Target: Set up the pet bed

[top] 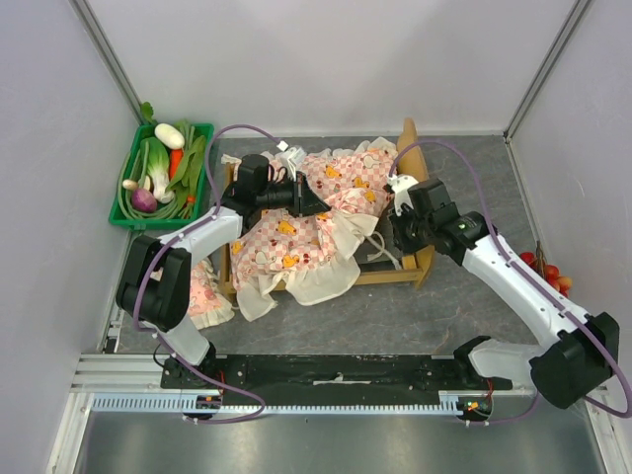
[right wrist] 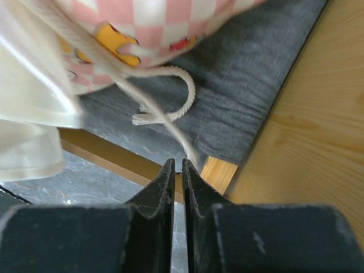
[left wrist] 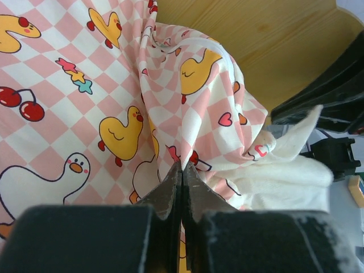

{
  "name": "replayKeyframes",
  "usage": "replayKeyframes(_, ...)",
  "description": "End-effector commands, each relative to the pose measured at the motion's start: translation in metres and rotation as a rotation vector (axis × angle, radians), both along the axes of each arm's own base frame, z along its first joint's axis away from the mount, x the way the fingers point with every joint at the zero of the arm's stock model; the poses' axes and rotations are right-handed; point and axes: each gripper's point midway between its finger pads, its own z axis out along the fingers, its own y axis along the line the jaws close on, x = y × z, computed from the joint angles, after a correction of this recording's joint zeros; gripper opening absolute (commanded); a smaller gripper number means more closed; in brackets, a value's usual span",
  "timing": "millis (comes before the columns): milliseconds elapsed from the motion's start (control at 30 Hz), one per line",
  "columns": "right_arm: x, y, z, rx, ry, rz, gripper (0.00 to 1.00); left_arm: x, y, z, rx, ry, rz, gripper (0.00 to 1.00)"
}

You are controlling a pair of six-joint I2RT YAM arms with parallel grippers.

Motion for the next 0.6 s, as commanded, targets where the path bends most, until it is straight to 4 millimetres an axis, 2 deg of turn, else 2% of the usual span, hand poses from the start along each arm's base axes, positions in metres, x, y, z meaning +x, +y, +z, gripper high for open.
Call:
replayKeyframes(0, 0.002, -0.008, -0.019, -0.044, 0.017, -0.028, 0.18, 0.001, -0.001, 0.012, -0.035, -0.005, -0.015, 0.04)
replayKeyframes(67, 0.003, -0.007, -0.021, -0.039, 0.021, -0.041, 0.23, 0.001, -0.001, 0.012, -0.035, -0.007, -0.015, 0.04)
replayKeyframes(100, 0.004, -0.007, -0.019, -0.035, 0.016, -0.051, 0.36, 0.001, -0.001, 0.012, -0.035, -0.005, -0.016, 0.04)
replayKeyframes(133, 0.004, -0.007, -0.017, -0.029, 0.011, -0.054, 0.38, 0.001, -0.001, 0.012, -0.035, -0.007, -0.015, 0.04)
replayKeyframes(300, 0.002, 0.009, 0.019, 0.122, -0.085, -0.025, 0.34, 0.003, -0.001, 0.012, -0.035, -0.007, -0.01, 0.04)
replayKeyframes(333, 0.003, 0.008, 0.021, 0.129, -0.093, -0.039, 0.34, 0.003, -0.001, 0.011, -0.032, -0.002, -0.007, 0.04)
replayKeyframes(433, 0.005, 0.009, 0.008, 0.131, -0.061, -0.073, 0.34, 0.003, -0.001, 0.011, -0.034, -0.002, -0.008, 0.04)
replayKeyframes(567, 0.021, 0.02, -0.009, 0.158, -0.077, -0.077, 0.38, 0.003, -0.001, 0.01, -0.034, 0.002, -0.004, 0.04)
